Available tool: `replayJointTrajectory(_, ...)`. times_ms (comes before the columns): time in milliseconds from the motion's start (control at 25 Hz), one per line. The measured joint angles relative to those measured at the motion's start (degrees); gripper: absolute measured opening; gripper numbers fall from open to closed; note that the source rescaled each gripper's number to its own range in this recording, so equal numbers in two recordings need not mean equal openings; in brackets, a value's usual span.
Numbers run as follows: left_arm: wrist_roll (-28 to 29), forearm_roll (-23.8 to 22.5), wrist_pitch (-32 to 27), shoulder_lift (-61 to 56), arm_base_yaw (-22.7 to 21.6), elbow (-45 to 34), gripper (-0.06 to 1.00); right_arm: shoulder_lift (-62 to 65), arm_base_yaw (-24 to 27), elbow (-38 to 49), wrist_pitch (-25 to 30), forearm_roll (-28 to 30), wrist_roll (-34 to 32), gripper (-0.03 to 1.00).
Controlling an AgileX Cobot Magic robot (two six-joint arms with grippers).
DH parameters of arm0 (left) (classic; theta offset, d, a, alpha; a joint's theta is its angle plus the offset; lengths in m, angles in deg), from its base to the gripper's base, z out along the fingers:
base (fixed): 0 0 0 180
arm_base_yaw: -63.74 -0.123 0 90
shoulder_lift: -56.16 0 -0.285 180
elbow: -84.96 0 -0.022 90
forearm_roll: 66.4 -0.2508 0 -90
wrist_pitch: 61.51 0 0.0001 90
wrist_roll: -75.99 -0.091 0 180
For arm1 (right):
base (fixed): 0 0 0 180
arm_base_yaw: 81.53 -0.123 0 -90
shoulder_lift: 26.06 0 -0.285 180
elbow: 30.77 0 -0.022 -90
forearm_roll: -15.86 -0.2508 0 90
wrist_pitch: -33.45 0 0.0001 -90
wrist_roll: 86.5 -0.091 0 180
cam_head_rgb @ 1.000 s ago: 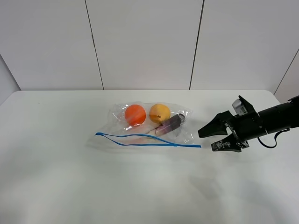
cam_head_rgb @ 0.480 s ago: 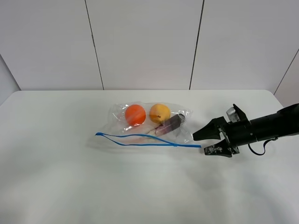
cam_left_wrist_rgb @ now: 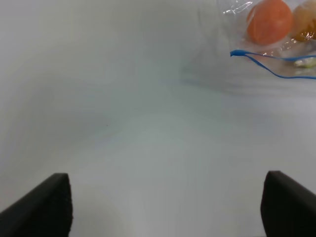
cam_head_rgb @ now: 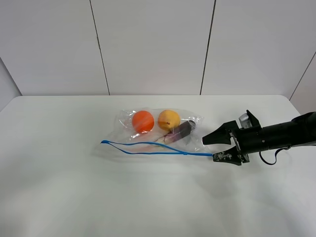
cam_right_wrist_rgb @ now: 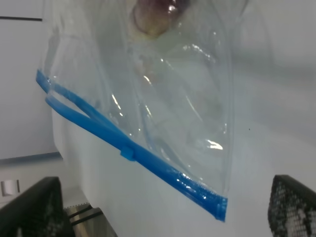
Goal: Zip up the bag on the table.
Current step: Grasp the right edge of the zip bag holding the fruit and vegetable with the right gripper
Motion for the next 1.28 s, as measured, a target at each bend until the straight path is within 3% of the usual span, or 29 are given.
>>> replayJointTrajectory(320,0.00,0.00,0.00,0.00,0.00,0.00,1.00,0.00,0.00,0.00,0.00,-2.82,-0.06,1.00)
replayJointTrajectory(640,0.00,0.00,0.00,0.00,0.00,0.00,1.00,-0.51,-2.20,-0.14,-1.19,-1.86,-0.22,1.00)
replayJointTrajectory(960,0.00,0.00,0.00,0.00,0.00,-0.01,1.00,-6.67,-6.09,-6.86,1.35,-2.37,-3.16,0.99)
replayJointTrajectory(1280,0.00,0.00,0.00,0.00,0.00,-0.01,1.00,-6.81,-6.42,-8.08,2.82,0.51,-6.59,0.84)
